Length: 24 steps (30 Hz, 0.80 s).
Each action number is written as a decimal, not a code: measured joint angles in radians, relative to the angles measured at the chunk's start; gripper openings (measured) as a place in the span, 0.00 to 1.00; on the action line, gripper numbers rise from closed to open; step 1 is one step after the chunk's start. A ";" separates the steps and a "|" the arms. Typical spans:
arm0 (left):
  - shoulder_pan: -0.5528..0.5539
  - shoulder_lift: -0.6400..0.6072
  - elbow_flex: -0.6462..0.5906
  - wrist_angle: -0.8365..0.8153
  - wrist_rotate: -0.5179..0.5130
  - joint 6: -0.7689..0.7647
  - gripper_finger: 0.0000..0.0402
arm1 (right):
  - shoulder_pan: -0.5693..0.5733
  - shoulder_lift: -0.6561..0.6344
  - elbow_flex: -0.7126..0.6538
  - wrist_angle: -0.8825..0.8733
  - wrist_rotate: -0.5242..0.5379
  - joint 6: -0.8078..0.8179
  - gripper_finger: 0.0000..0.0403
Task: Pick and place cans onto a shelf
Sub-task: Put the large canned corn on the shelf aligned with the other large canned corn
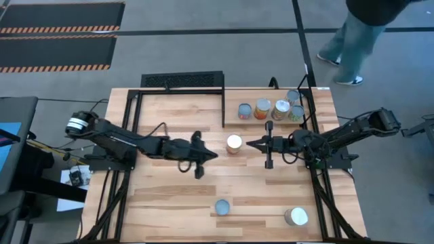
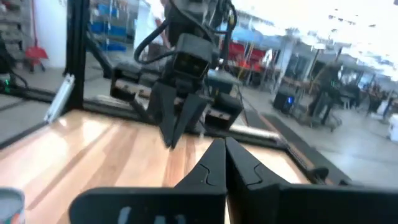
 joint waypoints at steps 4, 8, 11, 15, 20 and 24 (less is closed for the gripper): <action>0.019 -0.056 -0.186 0.232 -0.008 -0.003 0.02 | 0.000 0.001 0.067 -0.152 0.051 0.030 0.02; 0.058 -0.080 -0.323 0.397 -0.008 -0.005 0.02 | 0.007 0.002 0.156 -0.411 0.124 0.102 0.02; 0.093 -0.081 -0.386 0.488 -0.007 -0.006 0.02 | 0.018 0.025 0.237 -0.606 0.160 0.169 0.02; 0.145 -0.081 -0.422 0.509 0.011 -0.003 0.02 | 0.016 0.085 0.344 -0.854 0.173 0.275 0.04; 0.193 -0.081 -0.423 0.512 0.014 0.037 0.02 | 0.005 0.213 0.472 -1.037 0.181 0.341 0.12; 0.218 -0.081 -0.423 0.505 0.010 0.042 0.02 | 0.002 0.319 0.564 -1.110 0.181 0.373 0.21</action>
